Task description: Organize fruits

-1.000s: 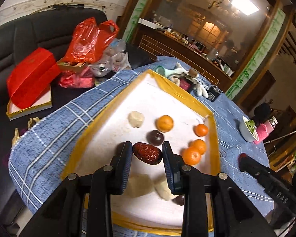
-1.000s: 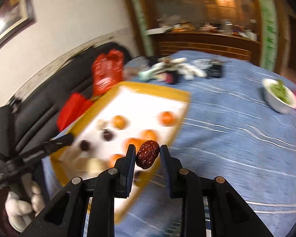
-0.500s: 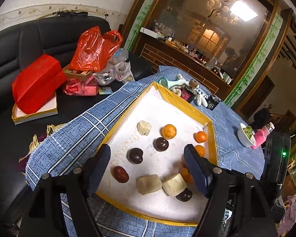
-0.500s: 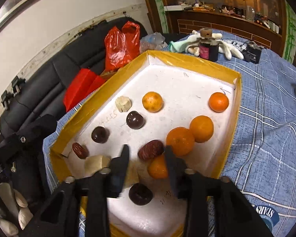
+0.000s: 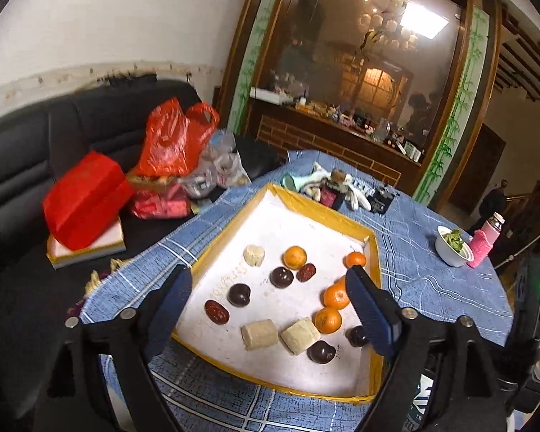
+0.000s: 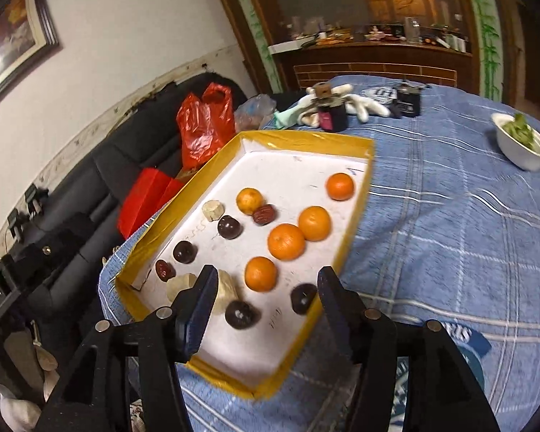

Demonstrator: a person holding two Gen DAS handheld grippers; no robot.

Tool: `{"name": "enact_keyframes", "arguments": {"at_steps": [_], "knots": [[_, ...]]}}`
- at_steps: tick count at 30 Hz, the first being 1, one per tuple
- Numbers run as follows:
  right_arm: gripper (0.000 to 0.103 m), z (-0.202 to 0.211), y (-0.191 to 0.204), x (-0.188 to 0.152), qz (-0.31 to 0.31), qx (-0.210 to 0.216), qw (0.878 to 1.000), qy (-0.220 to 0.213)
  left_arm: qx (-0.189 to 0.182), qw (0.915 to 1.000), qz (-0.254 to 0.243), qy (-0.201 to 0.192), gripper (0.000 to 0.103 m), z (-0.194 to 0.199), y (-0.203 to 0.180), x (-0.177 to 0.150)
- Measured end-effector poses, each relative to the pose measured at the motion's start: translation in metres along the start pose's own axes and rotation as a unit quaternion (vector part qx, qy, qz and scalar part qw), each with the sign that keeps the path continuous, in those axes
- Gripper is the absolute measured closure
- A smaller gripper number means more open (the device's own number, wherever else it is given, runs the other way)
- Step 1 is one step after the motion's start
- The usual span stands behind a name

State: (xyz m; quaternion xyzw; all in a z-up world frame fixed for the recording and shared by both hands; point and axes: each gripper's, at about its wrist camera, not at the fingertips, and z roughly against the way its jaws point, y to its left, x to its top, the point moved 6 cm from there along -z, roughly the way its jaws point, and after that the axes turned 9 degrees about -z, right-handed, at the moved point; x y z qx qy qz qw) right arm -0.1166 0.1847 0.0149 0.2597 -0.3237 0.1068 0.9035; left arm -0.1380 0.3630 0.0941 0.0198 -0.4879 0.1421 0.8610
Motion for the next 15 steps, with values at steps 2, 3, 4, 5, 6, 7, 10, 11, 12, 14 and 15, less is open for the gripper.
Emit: {"name": "enact_keyframes", "arguments": {"at_steps": [2,3,4,5,6,7,10,11,12,14,15], "knots": [[0.035,0.011,-0.007,-0.003,-0.012,-0.004,1.0,-0.01,0.008,0.9999,-0.004,-0.009,0.011,0.008,-0.005,0.001],[0.034,0.016,-0.01,-0.005,-0.015,-0.004,1.0,-0.013,0.007,0.9999,-0.004,-0.012,0.011,0.01,-0.005,0.001],[0.034,0.019,-0.013,-0.007,-0.019,-0.006,1.0,-0.015,0.003,0.9999,-0.004,-0.014,0.01,0.013,-0.007,0.001],[0.034,0.022,-0.016,-0.008,-0.02,-0.008,1.0,-0.016,-0.003,0.9999,-0.003,-0.015,0.01,0.015,-0.009,0.001],[0.034,0.025,-0.018,-0.01,-0.021,-0.011,1.0,-0.017,-0.007,0.9998,-0.003,-0.016,0.01,0.018,-0.011,0.001],[0.034,0.028,-0.019,-0.013,-0.023,-0.014,0.999,-0.018,-0.009,0.9998,-0.004,-0.017,0.01,0.021,-0.012,0.001],[0.034,0.035,-0.021,-0.019,-0.026,-0.017,0.999,-0.018,-0.013,0.9997,-0.004,-0.022,0.01,0.028,-0.014,0.0],[0.034,0.037,-0.021,-0.022,-0.026,-0.019,0.999,-0.019,-0.015,0.9996,-0.003,-0.024,0.01,0.031,-0.013,0.0],[0.034,0.039,-0.02,-0.023,-0.026,-0.02,0.999,-0.02,-0.016,0.9996,-0.003,-0.025,0.01,0.034,-0.013,0.0],[0.034,0.041,-0.016,-0.026,-0.024,-0.021,0.999,-0.021,-0.016,0.9994,0.001,-0.03,0.01,0.041,-0.01,-0.001],[0.034,0.044,-0.013,-0.028,-0.021,-0.022,0.999,-0.022,-0.016,0.9994,0.002,-0.032,0.01,0.043,-0.009,-0.001]]}}
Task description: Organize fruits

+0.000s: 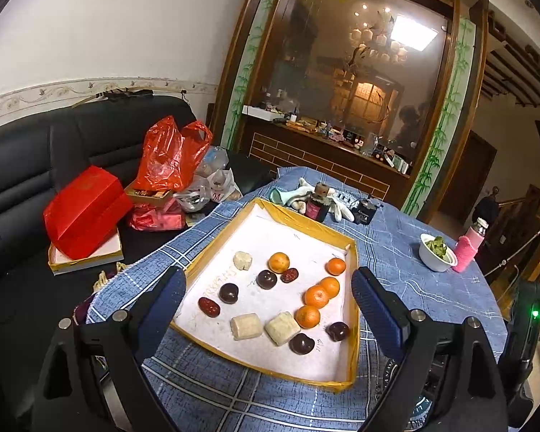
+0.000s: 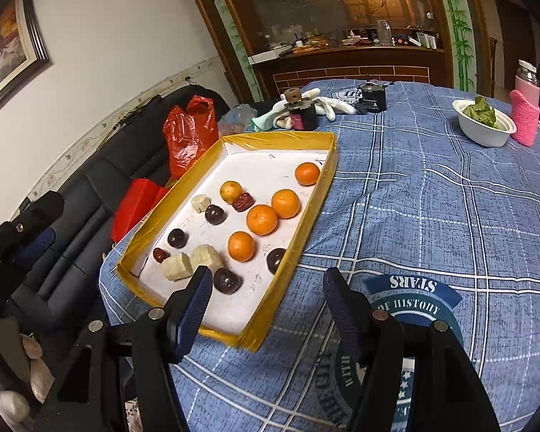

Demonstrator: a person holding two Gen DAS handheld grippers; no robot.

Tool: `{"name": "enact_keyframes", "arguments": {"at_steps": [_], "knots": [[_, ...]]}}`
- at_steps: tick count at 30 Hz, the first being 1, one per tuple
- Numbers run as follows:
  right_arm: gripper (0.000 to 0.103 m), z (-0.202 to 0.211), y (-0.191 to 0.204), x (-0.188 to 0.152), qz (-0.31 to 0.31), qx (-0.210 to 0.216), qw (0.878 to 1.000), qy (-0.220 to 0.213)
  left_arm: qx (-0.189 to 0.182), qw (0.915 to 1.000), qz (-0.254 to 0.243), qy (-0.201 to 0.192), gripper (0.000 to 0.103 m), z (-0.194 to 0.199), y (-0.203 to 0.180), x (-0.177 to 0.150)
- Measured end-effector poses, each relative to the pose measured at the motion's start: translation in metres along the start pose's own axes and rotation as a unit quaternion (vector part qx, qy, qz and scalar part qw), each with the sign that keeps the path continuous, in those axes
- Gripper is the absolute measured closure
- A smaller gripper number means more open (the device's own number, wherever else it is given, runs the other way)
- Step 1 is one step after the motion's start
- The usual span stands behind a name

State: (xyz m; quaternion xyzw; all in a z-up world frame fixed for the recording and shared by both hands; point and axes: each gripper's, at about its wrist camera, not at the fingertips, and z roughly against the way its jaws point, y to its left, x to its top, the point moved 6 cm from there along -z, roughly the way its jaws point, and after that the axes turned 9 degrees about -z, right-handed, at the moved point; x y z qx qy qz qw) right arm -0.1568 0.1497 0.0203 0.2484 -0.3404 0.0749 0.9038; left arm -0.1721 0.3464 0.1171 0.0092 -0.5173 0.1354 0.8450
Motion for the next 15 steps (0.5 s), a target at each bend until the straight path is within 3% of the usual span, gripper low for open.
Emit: {"name": "enact_keyframes", "arguments": {"at_steps": [15], "knots": [[0.03,0.014,0.027,-0.018,0.038,-0.013,0.999,-0.005,-0.015,0.9998,0.011,-0.012,0.009,0.017,0.006,-0.002]]}}
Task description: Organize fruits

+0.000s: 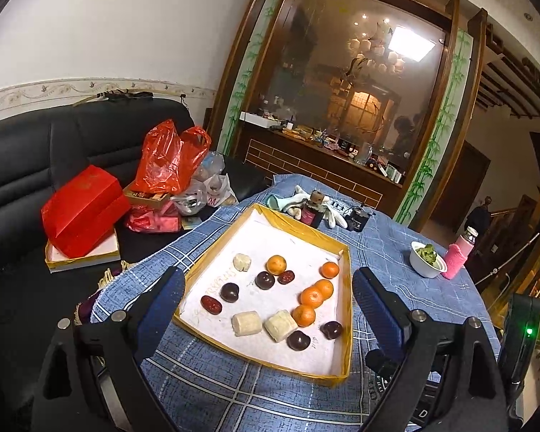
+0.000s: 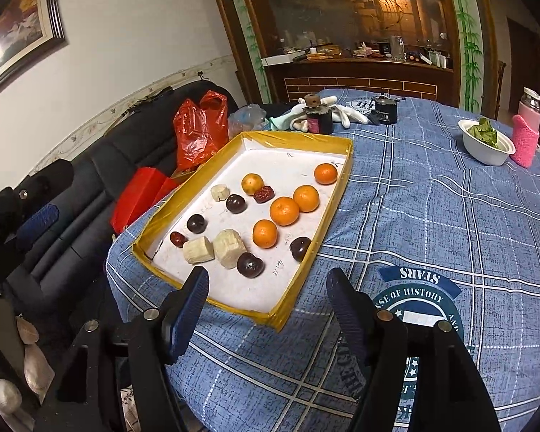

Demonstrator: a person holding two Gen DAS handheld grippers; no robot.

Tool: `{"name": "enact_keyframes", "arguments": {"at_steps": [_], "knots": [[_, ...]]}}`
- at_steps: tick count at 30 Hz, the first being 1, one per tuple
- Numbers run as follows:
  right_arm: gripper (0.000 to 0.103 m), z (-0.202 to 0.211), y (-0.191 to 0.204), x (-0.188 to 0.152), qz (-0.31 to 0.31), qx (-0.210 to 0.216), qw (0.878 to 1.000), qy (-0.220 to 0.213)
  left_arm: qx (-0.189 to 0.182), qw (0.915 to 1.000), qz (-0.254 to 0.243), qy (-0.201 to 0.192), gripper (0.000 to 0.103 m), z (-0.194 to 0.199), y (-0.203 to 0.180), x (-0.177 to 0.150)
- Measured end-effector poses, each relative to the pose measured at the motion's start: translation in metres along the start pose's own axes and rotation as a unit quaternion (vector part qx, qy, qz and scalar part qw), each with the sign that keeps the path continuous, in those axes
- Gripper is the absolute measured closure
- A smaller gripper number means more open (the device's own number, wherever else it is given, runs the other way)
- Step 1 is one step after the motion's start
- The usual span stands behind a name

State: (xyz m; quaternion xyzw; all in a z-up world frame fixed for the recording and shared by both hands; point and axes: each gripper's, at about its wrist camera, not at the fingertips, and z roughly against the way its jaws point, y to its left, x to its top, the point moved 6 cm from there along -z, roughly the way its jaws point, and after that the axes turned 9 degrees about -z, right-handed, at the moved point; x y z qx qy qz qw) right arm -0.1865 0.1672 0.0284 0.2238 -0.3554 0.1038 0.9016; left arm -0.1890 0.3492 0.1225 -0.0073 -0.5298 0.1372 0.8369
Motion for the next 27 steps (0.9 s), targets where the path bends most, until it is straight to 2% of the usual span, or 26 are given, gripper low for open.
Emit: {"name": "enact_keyframes", "arguments": {"at_steps": [13,20,27], "knots": [[0.03,-0.007,-0.002,-0.006,-0.004,-0.012,1.0,0.012,-0.006,0.9999,0.004,0.008,0.009,-0.006,0.002,-0.004],[0.03,-0.01,0.006,-0.011,0.007,-0.013,1.0,0.017,0.012,0.9997,0.016,0.017,0.006,-0.01,0.011,-0.008],[0.03,-0.015,0.002,-0.013,0.001,-0.016,1.0,0.022,0.011,0.9995,0.018,0.022,0.006,-0.013,0.012,-0.01]]}}
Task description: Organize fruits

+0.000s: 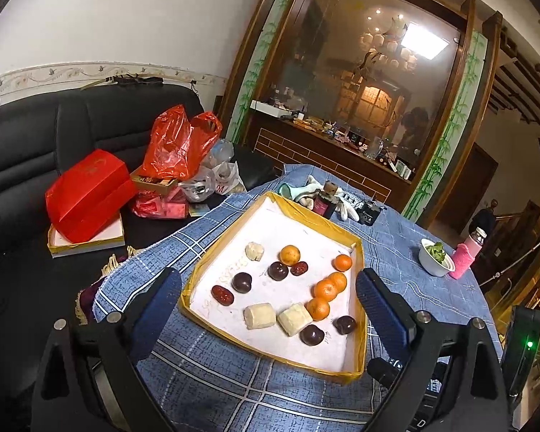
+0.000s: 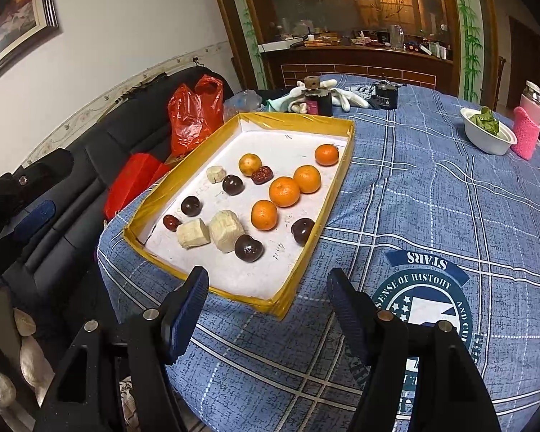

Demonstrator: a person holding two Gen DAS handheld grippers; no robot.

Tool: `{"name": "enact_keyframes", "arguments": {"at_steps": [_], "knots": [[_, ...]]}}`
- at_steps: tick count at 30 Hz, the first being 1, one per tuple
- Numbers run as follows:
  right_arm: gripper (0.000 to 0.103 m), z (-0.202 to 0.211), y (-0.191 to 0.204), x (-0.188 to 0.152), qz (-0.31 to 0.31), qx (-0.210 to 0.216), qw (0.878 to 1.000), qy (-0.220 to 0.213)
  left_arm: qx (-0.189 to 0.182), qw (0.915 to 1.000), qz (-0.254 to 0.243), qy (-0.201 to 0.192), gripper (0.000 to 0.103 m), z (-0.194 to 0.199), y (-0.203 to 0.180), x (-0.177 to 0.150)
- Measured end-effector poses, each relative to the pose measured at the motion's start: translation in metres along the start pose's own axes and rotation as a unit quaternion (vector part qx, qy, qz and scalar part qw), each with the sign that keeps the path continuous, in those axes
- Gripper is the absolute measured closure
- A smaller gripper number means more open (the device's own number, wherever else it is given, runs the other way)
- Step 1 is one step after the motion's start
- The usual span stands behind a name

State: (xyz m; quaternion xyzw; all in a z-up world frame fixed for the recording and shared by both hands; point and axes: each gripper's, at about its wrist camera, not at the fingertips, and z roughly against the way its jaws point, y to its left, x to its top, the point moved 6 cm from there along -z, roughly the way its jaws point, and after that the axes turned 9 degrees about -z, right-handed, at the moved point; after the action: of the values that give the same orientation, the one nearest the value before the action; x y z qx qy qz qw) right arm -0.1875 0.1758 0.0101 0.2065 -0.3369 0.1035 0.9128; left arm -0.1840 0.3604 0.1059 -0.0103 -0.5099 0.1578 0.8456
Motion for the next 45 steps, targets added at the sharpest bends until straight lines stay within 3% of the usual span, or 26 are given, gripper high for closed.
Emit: {"name": "enact_keyframes", "arguments": {"at_steps": [34,45], "knots": [[0.028,-0.005,0.0,-0.007,-0.002,0.0,1.0,0.008,0.001,1.0,0.002,0.003,0.006,-0.004,0.001,-0.006],[0.028,-0.007,-0.029,-0.005,-0.035,0.011,0.999,-0.001,0.05,0.9984,0.004,0.026,0.006,-0.025,0.017,-0.018]]}}
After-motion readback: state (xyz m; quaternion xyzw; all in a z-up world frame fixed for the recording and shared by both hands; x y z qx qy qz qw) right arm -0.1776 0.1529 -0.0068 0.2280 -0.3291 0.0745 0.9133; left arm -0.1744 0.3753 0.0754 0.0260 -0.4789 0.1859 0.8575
